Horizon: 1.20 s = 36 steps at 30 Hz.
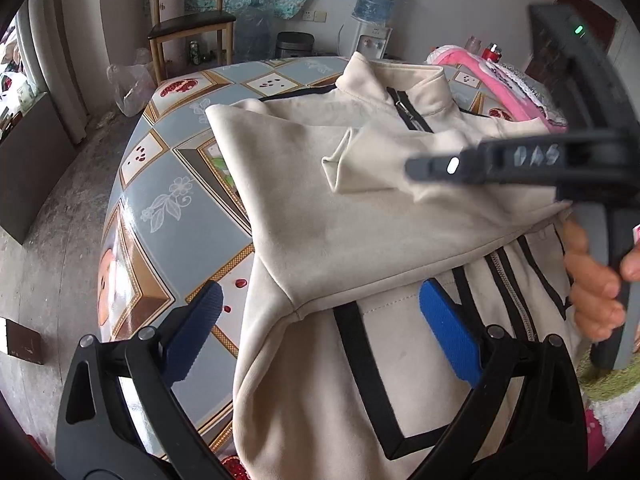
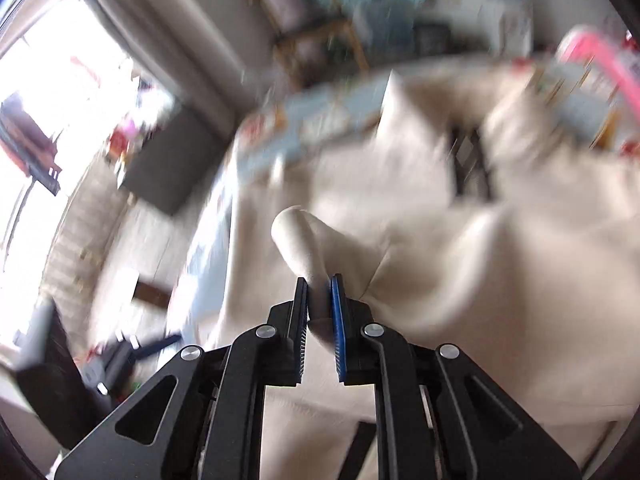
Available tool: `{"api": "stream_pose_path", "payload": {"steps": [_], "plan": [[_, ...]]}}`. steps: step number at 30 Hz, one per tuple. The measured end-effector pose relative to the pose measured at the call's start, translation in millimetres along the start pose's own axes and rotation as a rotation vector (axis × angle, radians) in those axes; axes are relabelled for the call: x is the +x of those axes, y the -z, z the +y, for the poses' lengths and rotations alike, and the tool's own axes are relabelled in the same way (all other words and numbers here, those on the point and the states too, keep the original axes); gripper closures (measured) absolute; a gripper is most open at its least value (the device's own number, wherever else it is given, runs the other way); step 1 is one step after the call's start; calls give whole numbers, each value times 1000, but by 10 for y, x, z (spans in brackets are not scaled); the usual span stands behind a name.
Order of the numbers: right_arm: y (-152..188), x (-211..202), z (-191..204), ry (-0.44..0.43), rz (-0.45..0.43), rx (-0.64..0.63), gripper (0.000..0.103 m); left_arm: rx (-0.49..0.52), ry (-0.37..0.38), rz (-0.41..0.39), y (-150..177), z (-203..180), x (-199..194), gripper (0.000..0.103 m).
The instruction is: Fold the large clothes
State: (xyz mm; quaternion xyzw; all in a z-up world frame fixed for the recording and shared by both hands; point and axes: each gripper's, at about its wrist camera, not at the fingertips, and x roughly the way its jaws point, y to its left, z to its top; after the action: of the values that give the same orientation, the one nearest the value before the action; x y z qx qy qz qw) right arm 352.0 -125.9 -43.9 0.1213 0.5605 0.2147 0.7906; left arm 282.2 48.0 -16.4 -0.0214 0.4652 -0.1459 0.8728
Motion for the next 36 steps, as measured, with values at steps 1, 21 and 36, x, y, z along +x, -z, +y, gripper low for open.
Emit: {"api": "stream_pose_path", "payload": {"steps": [1, 21, 36], "plan": [[20, 0, -14, -17, 24, -4, 88, 3, 10, -15, -9, 13, -35, 8], [813, -1756, -2363, -81, -302, 363, 36, -322, 83, 237, -918, 67, 1034, 73], [610, -1821, -2536, 68, -318, 356, 36, -213, -80, 53, -1051, 141, 280, 97]]}}
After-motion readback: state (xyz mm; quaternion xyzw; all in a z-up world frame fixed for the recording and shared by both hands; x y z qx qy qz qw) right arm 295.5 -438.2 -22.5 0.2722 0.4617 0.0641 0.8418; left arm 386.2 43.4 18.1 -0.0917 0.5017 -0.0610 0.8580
